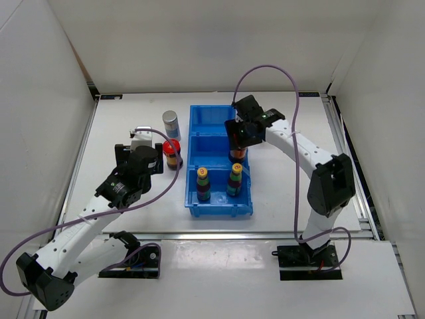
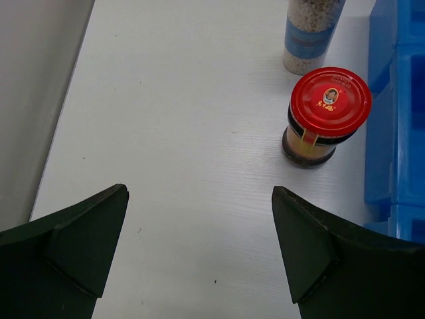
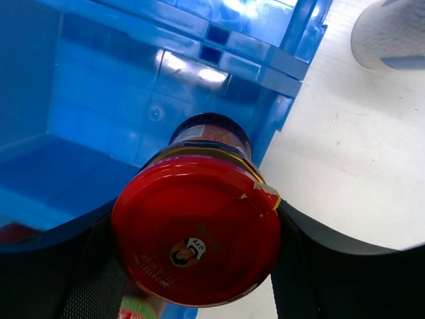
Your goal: Organize the condiment bottles
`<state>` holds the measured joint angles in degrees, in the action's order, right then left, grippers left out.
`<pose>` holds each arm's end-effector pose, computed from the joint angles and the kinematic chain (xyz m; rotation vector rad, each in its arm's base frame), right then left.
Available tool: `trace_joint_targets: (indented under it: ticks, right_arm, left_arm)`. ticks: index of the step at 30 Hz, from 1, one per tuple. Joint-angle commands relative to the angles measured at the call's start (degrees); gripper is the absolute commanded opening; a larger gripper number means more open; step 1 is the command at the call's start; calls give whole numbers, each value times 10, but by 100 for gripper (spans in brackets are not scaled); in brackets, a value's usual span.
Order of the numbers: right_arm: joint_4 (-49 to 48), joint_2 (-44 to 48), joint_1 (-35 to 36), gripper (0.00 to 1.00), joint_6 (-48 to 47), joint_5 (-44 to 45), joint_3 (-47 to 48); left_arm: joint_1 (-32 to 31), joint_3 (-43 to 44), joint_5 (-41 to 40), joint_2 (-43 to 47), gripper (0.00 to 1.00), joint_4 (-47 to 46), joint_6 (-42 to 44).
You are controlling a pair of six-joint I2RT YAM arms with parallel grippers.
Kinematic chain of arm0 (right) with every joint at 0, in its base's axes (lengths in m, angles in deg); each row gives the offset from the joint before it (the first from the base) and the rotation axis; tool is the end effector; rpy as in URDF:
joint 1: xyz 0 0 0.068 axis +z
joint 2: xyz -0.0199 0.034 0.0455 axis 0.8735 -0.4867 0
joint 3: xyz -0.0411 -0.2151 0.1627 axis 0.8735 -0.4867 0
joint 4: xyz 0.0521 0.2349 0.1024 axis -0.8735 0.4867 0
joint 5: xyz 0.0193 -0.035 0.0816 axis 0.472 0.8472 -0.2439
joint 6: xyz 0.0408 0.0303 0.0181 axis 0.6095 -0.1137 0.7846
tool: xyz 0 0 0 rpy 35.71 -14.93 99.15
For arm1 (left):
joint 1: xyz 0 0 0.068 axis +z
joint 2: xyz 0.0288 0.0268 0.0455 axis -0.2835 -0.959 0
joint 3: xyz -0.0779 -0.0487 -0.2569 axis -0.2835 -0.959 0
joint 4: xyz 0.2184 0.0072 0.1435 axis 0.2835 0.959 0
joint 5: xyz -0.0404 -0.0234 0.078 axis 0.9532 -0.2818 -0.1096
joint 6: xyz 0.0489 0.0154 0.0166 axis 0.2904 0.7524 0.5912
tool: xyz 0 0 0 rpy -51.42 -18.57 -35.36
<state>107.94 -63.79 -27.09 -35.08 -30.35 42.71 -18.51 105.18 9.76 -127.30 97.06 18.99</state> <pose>0.3274 0.2150 0.2969 -0.4191 2.4695 0.2154 0.1616 -0.0830 0.3146 -0.0084 2.0179 0.3208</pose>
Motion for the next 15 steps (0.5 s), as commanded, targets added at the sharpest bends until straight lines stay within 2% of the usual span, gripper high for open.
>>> trace_joint_targets:
  ticks: [1, 3, 4, 5, 6, 8, 9, 11, 12, 13, 15]
  right_arm:
    - [-62, -9, 3, 11, 1, 2, 6]
    - [-62, -18, 3, 21, 1, 8, 0]
    - [-68, -23, 3, 31, 6, 14, -1]
    - [-68, -23, 3, 31, 6, 14, -1]
    - [-68, -23, 3, 41, 6, 14, -1]
    - [-68, -23, 3, 54, 6, 14, -1]
    - [-68, -18, 3, 68, 6, 14, 6]
    - [-53, -11, 3, 78, 6, 19, 13]
    - [-47, 1, 3, 94, 12, 35, 22]
    - [-40, 7, 3, 100, 12, 42, 28]
    - [-23, 27, 3, 100, 12, 47, 46]
  left_arm:
    - [2, 0, -13, 5, 100, -7, -7]
    - [2, -6, -18, 5, 100, -7, -7]
    - [2, -6, -18, 5, 100, -7, -7]
    - [2, -6, -18, 5, 100, -7, -7]
    - [2, -6, -18, 5, 100, -7, -7]
    - [2, -6, -18, 0, 100, -7, -12]
    - [2, -6, -18, 0, 100, -7, -12]
    - [2, -11, 1, 0, 100, -12, -12]
    - [2, -11, 11, 0, 100, -12, -12]
    - [2, -11, 30, 0, 100, -18, -12]
    - [10, -5, 56, -10, 100, -23, -12]
